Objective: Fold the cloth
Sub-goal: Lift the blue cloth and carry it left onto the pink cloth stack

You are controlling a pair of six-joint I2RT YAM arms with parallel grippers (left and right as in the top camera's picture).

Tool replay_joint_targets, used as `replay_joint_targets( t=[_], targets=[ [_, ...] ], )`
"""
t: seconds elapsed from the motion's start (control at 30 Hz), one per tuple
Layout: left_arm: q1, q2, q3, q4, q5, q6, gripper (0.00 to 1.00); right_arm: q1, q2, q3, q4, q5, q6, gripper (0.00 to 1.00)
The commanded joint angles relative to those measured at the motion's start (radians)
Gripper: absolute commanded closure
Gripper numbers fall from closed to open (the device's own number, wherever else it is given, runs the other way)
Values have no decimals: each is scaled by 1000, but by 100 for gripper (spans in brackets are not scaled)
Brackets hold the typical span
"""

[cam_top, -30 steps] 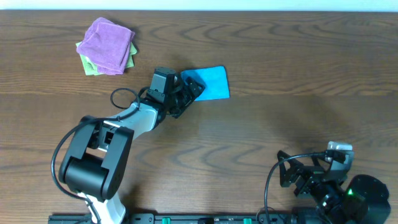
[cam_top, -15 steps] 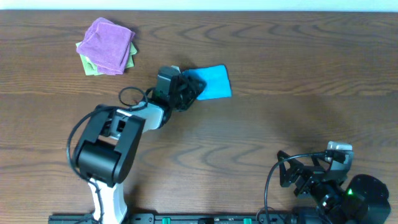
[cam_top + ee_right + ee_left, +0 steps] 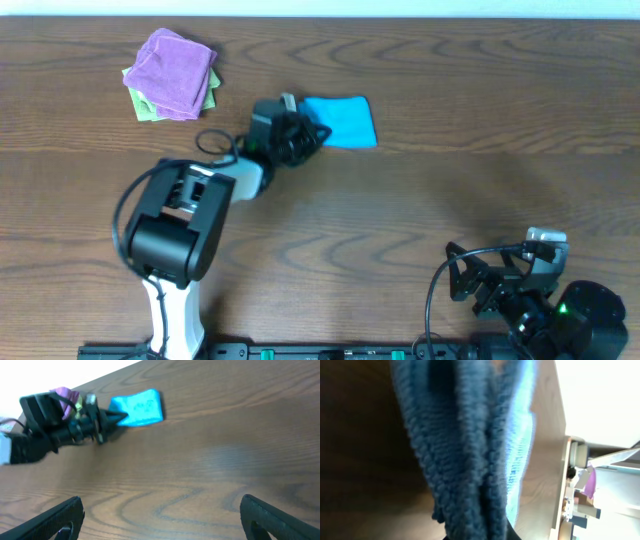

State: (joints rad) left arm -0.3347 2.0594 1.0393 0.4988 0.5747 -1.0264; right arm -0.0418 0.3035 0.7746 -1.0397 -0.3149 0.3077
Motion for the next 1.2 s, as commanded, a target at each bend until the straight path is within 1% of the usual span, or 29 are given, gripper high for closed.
replay_joint_targets(
  t=[0.0, 0.17, 0.23, 0.3, 0.47, 0.73, 0.9, 1.0, 1.17],
  targets=[
    [65, -113, 155, -144, 32, 92, 94, -7, -3, -5, -2, -3, 18, 1],
    [173, -135, 461, -588, -7, 261, 95, -7, -3, -5, -2, -3, 18, 1],
    [209, -135, 548, -686, -50, 295, 94, -7, -3, -5, -2, -3, 18, 1],
    [243, -135, 606, -730, -71, 314, 94, -7, -3, -5, -2, -3, 18, 1],
    [335, -134, 673, -749, -92, 314, 94, -7, -3, -5, -2, -3, 18, 1],
    [454, -134, 675, -749, -106, 342, 94, -7, -3, -5, -2, -3, 18, 1],
    [492, -134, 675, -748, -118, 370, 94, -7, -3, -5, -2, -3, 18, 1],
    [501, -129, 675, -745, -146, 377, 94, -7, -3, -5, -2, -3, 18, 1],
    [506, -88, 675, -729, -148, 377, 94, -7, -3, -5, -2, -3, 18, 1]
  ],
)
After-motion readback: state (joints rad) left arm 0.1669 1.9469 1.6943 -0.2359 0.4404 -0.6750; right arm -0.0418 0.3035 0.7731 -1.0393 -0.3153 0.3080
